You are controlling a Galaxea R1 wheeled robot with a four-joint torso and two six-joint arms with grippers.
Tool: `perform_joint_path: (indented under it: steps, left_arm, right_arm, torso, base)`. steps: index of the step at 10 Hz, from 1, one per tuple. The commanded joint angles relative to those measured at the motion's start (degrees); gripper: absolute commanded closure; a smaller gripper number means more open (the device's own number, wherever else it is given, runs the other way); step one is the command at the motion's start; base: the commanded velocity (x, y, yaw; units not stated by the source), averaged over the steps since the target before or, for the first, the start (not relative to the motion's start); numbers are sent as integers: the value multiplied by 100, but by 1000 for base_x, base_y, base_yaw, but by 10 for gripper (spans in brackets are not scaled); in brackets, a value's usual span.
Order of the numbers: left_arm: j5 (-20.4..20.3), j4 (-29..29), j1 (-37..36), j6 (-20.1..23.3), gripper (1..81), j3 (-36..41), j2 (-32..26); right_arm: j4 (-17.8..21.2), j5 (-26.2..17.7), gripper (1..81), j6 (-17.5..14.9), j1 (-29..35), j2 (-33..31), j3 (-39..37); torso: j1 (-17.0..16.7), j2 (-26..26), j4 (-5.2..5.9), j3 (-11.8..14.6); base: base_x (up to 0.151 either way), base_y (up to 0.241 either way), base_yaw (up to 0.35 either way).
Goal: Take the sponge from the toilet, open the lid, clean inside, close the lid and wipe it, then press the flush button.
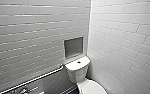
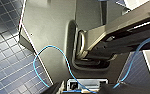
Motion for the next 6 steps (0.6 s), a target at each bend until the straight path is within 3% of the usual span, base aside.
perform_joint_path:
  steps: [1,2,3,4,6]
  left_arm:
    - [307,-30,-45,-5,10,24,-26]
    - [281,-48,-62,-14,10,23,-35]
    - [281,-48,-89,-14,10,15,-35]
    - [307,-92,-142,-14,10,15,-26]
    - [316,-118,-151,-5,10,-11,-35]
  right_arm:
    - [-28,-470,811,-5,93,3,-122]
    - [164,-470,811,65,85,82,-438]
    - [490,-479,811,372,85,179,-668]
    - [614,-496,811,672,76,258,-843]
    - [631,-514,811,778,-3,530,-1327]
  torso:
    - [9,-13,0,-2]
    - [-83,131,0,22]
    - [-109,171,0,44]
    - [-138,214,0,59]
    - [-140,210,0,61]
  base:
    - [0,0,0]
    - [0,0,0]
    - [0,0,0]
    - [0,0,0]
    - [0,0,0]
